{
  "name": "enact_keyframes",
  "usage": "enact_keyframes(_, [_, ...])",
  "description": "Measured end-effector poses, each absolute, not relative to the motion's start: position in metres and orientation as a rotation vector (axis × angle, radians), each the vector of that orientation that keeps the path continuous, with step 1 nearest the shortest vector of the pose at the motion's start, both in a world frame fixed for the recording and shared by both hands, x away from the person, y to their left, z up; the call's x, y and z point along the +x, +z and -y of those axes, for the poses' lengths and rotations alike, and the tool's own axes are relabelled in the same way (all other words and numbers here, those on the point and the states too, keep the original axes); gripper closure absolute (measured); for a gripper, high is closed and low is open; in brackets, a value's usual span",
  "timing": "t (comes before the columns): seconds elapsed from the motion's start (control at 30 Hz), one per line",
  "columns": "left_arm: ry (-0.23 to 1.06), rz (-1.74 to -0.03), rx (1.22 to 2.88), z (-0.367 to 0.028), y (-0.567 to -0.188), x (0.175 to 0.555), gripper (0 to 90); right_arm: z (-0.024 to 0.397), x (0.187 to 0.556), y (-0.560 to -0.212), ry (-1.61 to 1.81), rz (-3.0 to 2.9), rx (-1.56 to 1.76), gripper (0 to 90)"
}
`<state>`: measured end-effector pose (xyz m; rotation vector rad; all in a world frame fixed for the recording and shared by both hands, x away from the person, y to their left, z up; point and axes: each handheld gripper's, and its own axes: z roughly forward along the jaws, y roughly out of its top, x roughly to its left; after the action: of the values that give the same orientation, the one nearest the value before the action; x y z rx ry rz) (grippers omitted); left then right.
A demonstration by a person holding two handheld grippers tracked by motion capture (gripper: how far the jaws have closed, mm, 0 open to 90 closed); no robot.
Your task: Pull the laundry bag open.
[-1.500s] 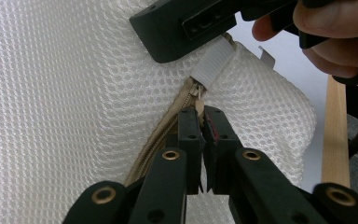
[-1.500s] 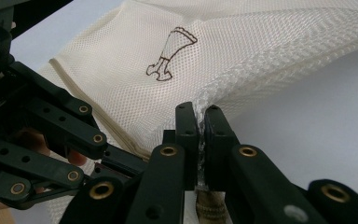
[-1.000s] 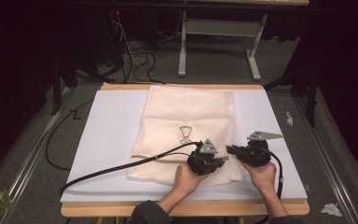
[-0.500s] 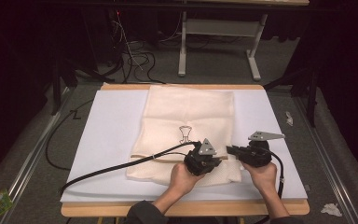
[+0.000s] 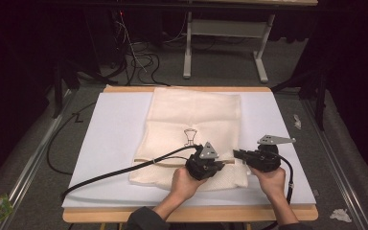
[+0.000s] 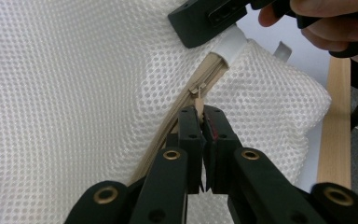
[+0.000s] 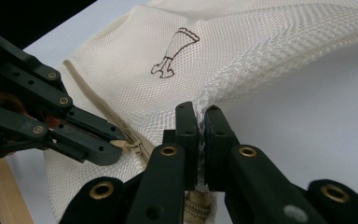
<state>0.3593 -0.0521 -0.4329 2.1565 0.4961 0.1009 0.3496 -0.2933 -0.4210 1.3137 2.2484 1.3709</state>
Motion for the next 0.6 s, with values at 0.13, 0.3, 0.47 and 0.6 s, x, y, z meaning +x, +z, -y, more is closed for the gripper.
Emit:
enact_keyframes(0.13, [0.122, -0.486, 2.170, 0.051, -0.434, 0.358, 86.9, 0.293, 0.350, -0.422, 1.362, -2.254, 1.316, 88.1])
enact_keyframes(0.3, [0.125, -0.482, 2.169, 0.050, -0.433, 0.357, 86.9, 0.293, 0.349, -0.422, 1.369, -2.256, 1.313, 88.1])
enact_keyframes(0.47, [0.117, -0.489, 2.163, 0.047, -0.433, 0.358, 86.9, 0.292, 0.349, -0.422, 1.370, -2.257, 1.306, 88.1])
enact_keyframes(0.6, [0.104, -0.508, 2.154, 0.042, -0.435, 0.360, 86.9, 0.295, 0.349, -0.422, 1.362, -2.255, 1.313, 88.1])
